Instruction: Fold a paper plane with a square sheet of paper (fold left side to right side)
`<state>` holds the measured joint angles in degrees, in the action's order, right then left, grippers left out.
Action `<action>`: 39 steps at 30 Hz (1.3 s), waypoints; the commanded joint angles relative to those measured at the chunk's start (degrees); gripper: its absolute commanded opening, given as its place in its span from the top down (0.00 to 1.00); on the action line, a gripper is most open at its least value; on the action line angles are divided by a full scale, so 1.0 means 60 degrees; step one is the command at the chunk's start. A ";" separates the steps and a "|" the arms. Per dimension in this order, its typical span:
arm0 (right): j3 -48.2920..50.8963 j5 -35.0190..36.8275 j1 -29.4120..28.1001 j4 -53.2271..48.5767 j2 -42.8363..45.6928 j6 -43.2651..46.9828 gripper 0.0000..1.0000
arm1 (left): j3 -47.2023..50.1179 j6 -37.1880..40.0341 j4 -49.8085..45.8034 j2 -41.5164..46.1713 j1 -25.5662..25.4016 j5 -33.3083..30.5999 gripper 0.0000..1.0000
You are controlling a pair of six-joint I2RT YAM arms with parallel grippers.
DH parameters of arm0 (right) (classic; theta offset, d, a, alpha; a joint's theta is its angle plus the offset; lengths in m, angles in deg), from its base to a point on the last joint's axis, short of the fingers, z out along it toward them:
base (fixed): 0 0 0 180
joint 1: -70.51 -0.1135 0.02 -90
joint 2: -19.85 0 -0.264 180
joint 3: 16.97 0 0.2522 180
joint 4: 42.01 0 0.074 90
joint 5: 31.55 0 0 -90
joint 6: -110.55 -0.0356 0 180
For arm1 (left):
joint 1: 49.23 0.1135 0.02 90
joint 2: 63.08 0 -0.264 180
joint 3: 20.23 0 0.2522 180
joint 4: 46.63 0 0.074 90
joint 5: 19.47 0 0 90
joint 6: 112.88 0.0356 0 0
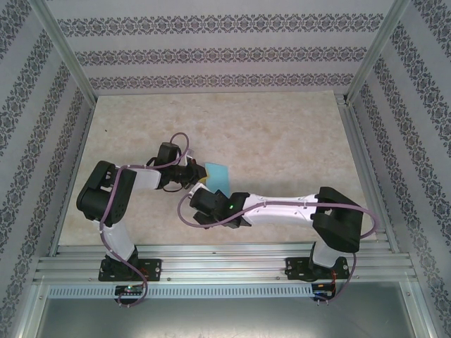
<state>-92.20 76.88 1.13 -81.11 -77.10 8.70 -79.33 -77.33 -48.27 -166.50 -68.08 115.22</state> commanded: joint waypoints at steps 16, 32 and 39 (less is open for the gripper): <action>-0.0776 0.0691 -0.0003 -0.0416 -0.0986 0.0967 0.88 | -0.0408 0.0501 -0.1012 -0.0130 0.0075 0.0102 1.00; 0.0247 -0.2273 0.1080 0.0517 -0.0289 0.0804 1.00 | -0.1528 0.3134 -0.4619 0.0925 0.0967 -0.0245 0.56; 0.0332 -0.2674 0.1314 0.0735 -0.0336 0.0668 1.00 | -0.2436 0.3560 -0.5024 0.0609 0.0855 0.0320 0.72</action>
<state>-91.20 63.20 8.43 -78.93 -80.55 14.03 -92.49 -59.06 -75.25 -161.89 -62.18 114.67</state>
